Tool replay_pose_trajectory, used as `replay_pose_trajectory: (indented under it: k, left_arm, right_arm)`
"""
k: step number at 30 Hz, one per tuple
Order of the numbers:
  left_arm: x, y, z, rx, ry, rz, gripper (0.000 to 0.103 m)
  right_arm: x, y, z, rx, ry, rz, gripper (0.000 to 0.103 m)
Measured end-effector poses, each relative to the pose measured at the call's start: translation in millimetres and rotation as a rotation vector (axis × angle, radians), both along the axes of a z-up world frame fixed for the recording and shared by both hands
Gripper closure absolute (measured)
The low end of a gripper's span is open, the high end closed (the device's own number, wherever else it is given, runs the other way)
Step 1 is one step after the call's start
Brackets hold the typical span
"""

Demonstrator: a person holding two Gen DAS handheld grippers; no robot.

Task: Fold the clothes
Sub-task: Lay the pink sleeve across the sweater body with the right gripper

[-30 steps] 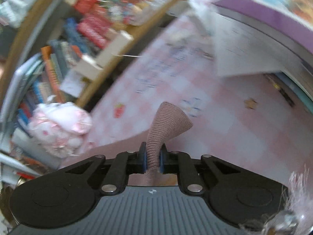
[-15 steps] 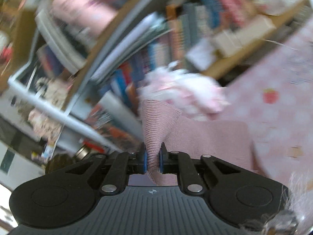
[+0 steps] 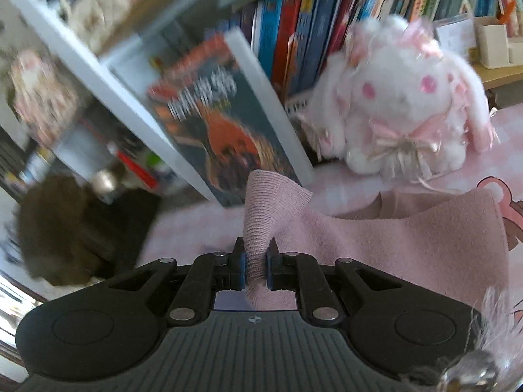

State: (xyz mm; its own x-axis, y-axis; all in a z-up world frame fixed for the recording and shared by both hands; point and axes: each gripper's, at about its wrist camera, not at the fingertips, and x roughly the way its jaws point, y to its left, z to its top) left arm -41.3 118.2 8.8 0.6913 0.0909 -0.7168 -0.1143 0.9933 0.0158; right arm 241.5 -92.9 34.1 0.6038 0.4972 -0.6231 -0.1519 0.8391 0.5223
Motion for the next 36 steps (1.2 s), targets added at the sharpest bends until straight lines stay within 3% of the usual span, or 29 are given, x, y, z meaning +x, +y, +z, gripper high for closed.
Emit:
replay_pose_trajectory:
  k: [2, 4, 6, 9, 11, 17, 20, 23, 29, 36]
  left_arm:
    - [-1, 10, 0, 0.003, -0.004, -0.005, 0.020]
    - [-1, 18, 0, -0.001, -0.010, -0.015, 0.020]
    - [2, 24, -1, -0.012, -0.017, -0.030, 0.020]
    - [9, 32, -2, -0.034, -0.024, -0.058, 0.020]
    - [15, 36, -4, -0.055, -0.012, -0.079, 0.020]
    - [31, 57, -14, -0.167, 0.047, -0.118, 0.022]
    - [33, 71, -19, -0.238, 0.077, -0.119, 0.032]
    - [35, 80, -25, -0.292, 0.126, -0.128, 0.058]
    - [36, 80, -27, -0.296, 0.137, -0.147, 0.059]
    - [38, 62, -26, -0.274, 0.133, -0.198, 0.059]
  right_arm:
    - [1, 13, -11, -0.047, 0.008, 0.007, 0.086]
    - [-1, 15, -16, -0.031, 0.015, 0.019, 0.067]
    - [-7, 13, -18, 0.020, 0.011, 0.038, 0.062]
    - [-19, 7, -11, 0.094, -0.007, 0.072, 0.062]
    - [-32, 0, -2, 0.078, -0.029, 0.078, 0.062]
    - [-97, -46, 3, -0.171, -0.033, 0.065, 0.062]
    - [-142, -76, -8, -0.306, -0.003, 0.030, 0.062]
    - [-189, -103, -23, -0.355, 0.054, -0.037, 0.062]
    - [-261, -127, -49, -0.337, 0.130, -0.170, 0.066]
    - [-284, -121, -63, -0.362, 0.134, -0.217, 0.075]
